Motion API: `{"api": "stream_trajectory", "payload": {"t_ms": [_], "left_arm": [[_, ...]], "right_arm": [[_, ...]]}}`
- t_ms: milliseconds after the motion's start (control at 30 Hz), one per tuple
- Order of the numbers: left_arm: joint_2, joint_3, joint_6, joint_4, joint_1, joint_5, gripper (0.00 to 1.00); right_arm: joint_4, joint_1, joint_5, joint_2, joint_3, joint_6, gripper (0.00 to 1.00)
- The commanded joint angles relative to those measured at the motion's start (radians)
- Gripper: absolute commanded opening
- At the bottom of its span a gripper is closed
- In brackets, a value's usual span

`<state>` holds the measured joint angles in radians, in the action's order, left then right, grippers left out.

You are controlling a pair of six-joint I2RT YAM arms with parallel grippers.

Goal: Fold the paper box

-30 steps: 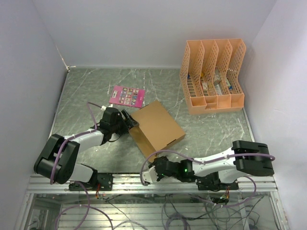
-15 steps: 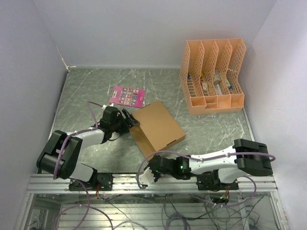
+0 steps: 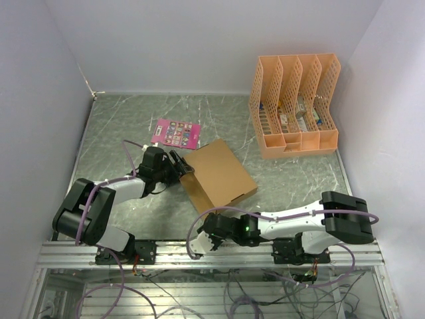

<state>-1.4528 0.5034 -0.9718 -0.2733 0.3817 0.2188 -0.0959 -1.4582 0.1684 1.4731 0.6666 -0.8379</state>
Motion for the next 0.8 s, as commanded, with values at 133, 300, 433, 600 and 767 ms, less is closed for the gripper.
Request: {"api": "stream_trajectory", "payload": {"t_ms": [133, 300, 433, 600, 767], "left_arm": [[-0.061, -0.007, 0.050, 0.082, -0.007, -0.031, 0.81], [-0.067, -0.003, 0.058, 0.086, -0.010, -0.029, 0.81], [-0.074, 0.000, 0.066, 0.088, -0.013, -0.023, 0.81], [-0.080, 0.003, 0.071, 0.094, -0.017, -0.021, 0.81], [-0.090, 0.013, 0.071, 0.094, -0.018, -0.017, 0.80]], "right_arm": [[-0.003, 0.015, 0.033, 0.020, -0.008, -0.010, 0.18], [-0.084, 0.025, 0.010, 0.073, 0.074, -0.026, 0.02], [-0.195, 0.028, -0.057, 0.111, 0.155, -0.069, 0.00], [-0.348, 0.063, -0.150, 0.155, 0.268, -0.113, 0.00], [-0.449, 0.098, -0.208, 0.180, 0.329, -0.165, 0.00]]}}
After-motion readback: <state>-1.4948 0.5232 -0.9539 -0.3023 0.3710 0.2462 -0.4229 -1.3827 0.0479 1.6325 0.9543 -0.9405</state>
